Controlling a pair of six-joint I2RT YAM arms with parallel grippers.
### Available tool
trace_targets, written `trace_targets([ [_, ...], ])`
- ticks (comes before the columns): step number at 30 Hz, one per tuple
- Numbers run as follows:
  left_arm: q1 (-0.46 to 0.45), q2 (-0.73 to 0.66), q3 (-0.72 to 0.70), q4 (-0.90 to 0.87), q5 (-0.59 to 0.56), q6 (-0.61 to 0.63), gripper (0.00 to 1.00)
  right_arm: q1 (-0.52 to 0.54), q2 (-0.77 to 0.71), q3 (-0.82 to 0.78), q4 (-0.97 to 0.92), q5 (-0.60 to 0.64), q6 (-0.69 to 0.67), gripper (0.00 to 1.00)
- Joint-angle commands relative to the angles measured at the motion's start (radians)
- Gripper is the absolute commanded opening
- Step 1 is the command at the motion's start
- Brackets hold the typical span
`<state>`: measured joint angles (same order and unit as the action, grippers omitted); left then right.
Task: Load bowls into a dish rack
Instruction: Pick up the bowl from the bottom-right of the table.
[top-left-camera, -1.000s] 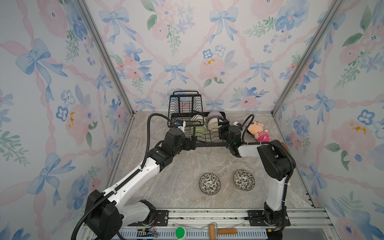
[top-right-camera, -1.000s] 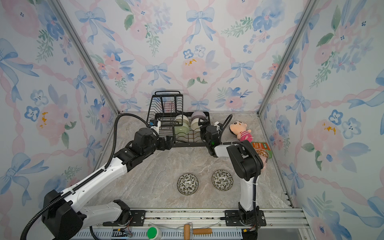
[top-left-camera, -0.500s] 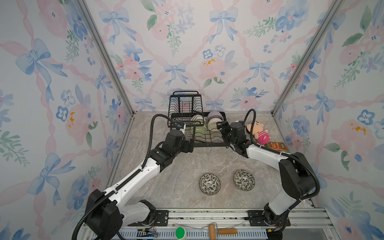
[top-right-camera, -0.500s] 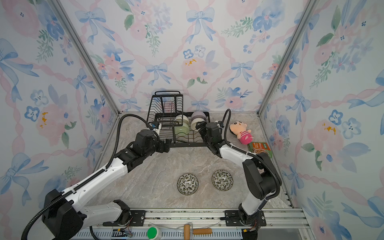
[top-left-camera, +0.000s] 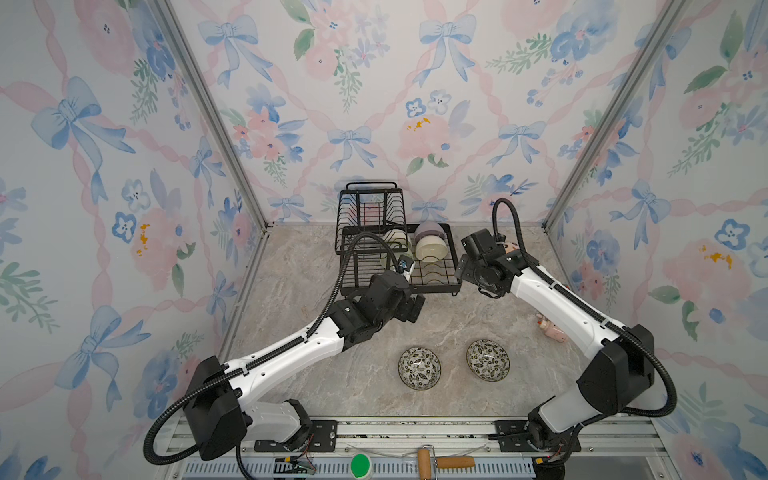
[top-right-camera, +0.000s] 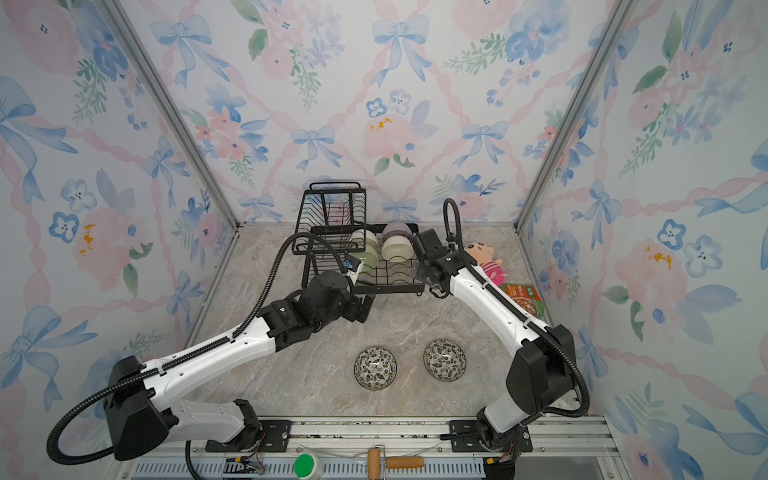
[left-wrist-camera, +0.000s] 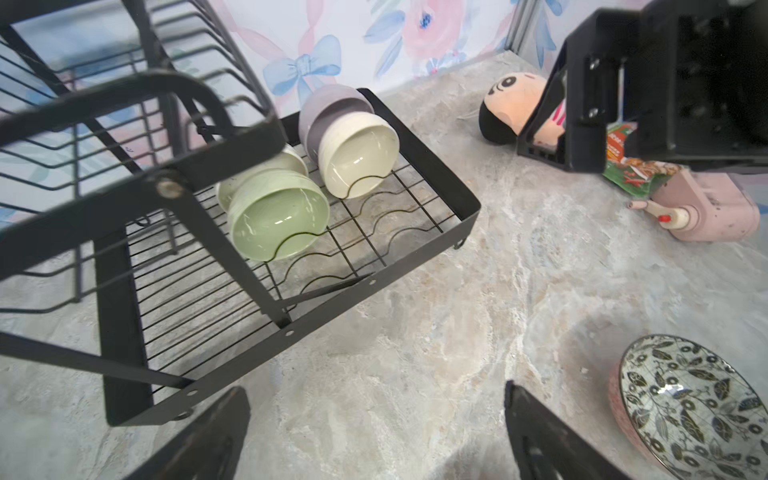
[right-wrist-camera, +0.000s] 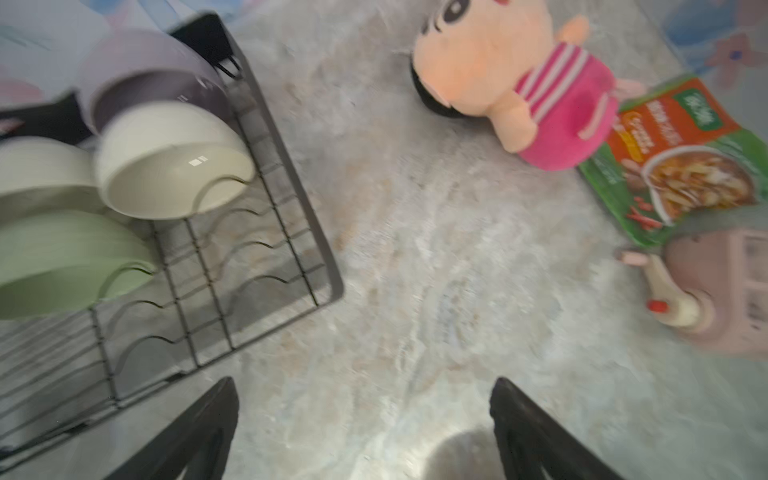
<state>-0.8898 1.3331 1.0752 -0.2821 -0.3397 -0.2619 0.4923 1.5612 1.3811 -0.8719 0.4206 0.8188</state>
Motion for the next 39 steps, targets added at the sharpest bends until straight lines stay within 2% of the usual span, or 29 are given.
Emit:
trace_targets([
  [1,-0.023,0.050,0.046,-0.034,-0.053,-0.045,0.98,-0.019,-0.089,-0.102,-0.207,0.004,-0.029,0.96],
  [6,-0.056,0.163,0.109,-0.033,-0.076,-0.029,0.98,-0.065,-0.356,-0.410,-0.079,-0.120,0.009,0.96],
  [11,-0.079,0.205,0.140,-0.030,-0.052,-0.051,0.98,-0.148,-0.592,-0.659,0.018,-0.319,0.095,0.96],
  [17,-0.134,0.217,0.131,-0.032,-0.035,-0.103,0.98,-0.151,-0.650,-0.810,0.087,-0.405,0.135,1.00],
  [18,-0.144,0.219,0.130,-0.031,-0.034,-0.108,0.98,-0.149,-0.656,-0.830,0.092,-0.402,0.145,0.98],
  [23,-0.192,0.214,0.110,-0.032,-0.058,-0.132,0.98,-0.172,-0.712,-0.926,0.139,-0.403,0.179,0.83],
  [28,-0.212,0.187,0.079,-0.035,-0.086,-0.170,0.98,-0.233,-0.727,-0.995,0.219,-0.451,0.185,0.59],
  [33,-0.212,0.151,0.059,-0.052,-0.137,-0.177,0.98,-0.255,-0.706,-0.989,0.248,-0.467,0.156,0.39],
  [39,-0.205,0.120,0.048,-0.091,-0.242,-0.217,0.98,-0.258,-0.677,-0.938,0.256,-0.462,0.104,0.19],
])
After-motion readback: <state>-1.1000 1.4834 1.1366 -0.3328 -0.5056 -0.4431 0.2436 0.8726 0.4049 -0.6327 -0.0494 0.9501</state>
